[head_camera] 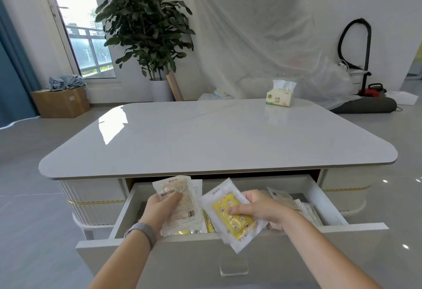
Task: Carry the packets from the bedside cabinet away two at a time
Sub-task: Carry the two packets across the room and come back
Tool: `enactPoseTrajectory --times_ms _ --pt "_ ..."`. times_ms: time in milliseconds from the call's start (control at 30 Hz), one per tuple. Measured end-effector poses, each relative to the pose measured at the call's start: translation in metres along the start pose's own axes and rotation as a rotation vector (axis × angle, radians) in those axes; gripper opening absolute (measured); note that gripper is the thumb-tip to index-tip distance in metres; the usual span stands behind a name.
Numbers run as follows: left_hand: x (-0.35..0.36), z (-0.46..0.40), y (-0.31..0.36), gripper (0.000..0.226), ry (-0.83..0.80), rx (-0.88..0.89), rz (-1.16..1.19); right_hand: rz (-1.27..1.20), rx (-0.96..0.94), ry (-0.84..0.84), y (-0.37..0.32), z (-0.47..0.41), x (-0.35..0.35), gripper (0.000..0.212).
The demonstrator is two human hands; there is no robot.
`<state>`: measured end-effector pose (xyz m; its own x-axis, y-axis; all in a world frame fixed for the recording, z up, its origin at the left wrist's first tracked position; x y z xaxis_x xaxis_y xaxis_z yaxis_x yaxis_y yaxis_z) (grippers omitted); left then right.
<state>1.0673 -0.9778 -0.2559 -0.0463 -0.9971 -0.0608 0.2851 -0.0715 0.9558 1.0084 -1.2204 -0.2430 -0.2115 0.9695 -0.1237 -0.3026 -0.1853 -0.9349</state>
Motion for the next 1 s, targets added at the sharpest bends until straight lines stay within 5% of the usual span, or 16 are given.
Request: enactPoseTrajectory --times_ms 200,300,600,700,767,867,933,1000 --pt "0.011 -0.004 0.002 0.014 0.048 0.036 0.036 -0.154 0.003 0.308 0.031 -0.015 -0.067 0.023" --pt "0.017 -0.002 0.008 0.009 0.089 0.11 0.048 0.102 0.132 0.416 0.058 -0.021 -0.098 0.019" --pt "0.034 -0.002 0.007 0.009 0.069 0.119 0.061 0.922 0.235 0.697 0.051 -0.012 -0.081 0.059" --pt "0.042 0.0 0.009 0.011 0.03 0.122 0.043 1.152 -0.02 0.876 0.03 -0.001 -0.069 0.057" --pt "0.05 0.003 0.012 0.014 -0.038 0.137 0.005 0.772 -0.306 0.834 0.014 0.004 -0.056 0.049" --pt "0.066 0.012 0.015 0.02 -0.18 0.18 -0.049 -0.11 -0.217 0.346 -0.002 0.006 -0.011 0.067" --pt "0.079 0.02 0.015 0.02 -0.243 0.225 -0.075 -0.24 -0.124 0.137 0.0 0.002 0.016 0.071" --pt "0.088 0.027 0.016 0.013 -0.239 0.261 -0.074 -0.275 -0.147 0.106 0.003 -0.001 0.024 0.064"
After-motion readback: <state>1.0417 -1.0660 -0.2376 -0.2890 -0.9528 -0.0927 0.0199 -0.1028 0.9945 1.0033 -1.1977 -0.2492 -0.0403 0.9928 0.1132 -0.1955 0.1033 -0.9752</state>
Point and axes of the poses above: each hand's wrist, its own z-axis away from the middle knuckle, its own x-axis out of the palm, y = z × x, the point moved 3 cm from there along -z, towards the middle knuckle, and after that the axes turned 4 degrees about -z, right-handed, at the moved point
